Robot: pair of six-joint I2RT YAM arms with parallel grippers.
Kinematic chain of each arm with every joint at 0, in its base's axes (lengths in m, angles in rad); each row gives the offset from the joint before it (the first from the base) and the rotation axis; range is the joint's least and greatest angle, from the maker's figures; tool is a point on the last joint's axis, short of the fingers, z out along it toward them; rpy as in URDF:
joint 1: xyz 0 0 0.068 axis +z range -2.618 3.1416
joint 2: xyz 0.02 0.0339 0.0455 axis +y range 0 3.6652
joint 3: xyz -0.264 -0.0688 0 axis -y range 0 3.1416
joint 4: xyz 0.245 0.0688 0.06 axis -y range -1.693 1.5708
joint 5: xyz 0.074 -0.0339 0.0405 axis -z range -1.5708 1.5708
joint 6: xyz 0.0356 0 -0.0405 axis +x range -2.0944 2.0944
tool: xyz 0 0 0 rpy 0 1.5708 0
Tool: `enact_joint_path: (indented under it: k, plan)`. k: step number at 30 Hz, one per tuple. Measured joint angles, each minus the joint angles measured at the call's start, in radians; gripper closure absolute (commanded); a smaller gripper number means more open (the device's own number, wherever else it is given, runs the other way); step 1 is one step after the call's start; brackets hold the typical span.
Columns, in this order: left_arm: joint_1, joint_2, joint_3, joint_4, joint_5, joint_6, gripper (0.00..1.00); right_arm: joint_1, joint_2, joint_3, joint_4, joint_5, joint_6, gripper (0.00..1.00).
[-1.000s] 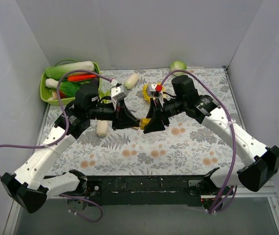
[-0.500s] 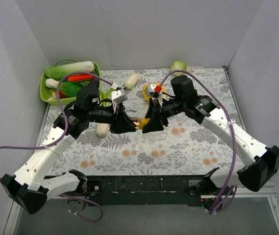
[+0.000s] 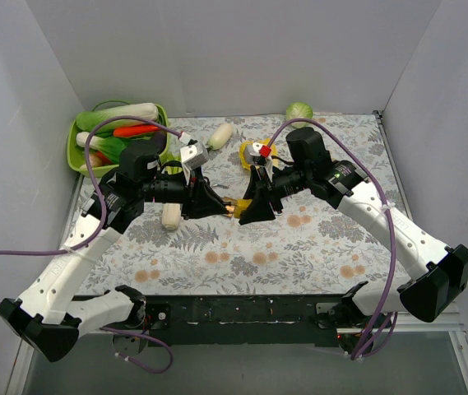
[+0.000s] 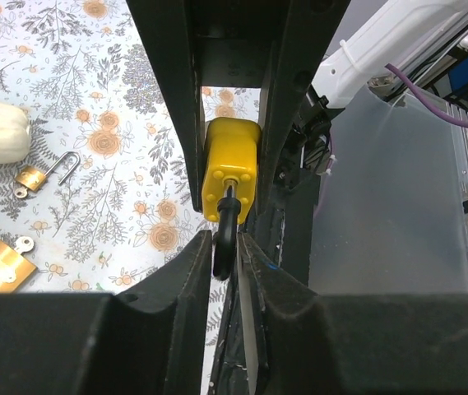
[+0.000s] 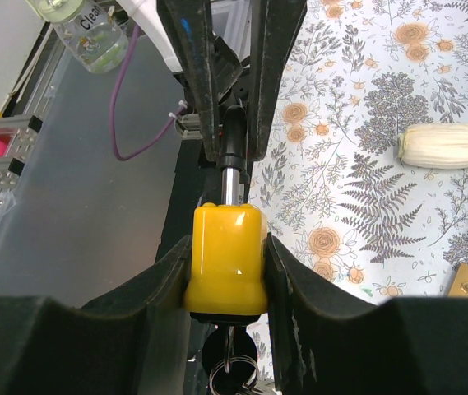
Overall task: Lock with the key
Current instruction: Lock the lock.
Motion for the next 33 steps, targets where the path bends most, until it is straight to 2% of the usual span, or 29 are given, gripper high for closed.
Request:
enact_joint_path:
  k: [6,14,33]
  plan:
    - [0.003,0.001,0.0,-0.01,0.01,0.015,0.85,0.0,0.0,0.0,-0.001,0.0,-0.001,0.99]
    - [0.005,0.004,0.0,-0.012,0.033,0.014,1.0,0.0,0.0,0.0,-0.003,-0.003,0.002,0.99]
    - [-0.015,-0.016,-0.112,0.211,0.066,-0.143,1.0,0.006,0.024,0.002,-0.003,-0.064,0.084,0.99]
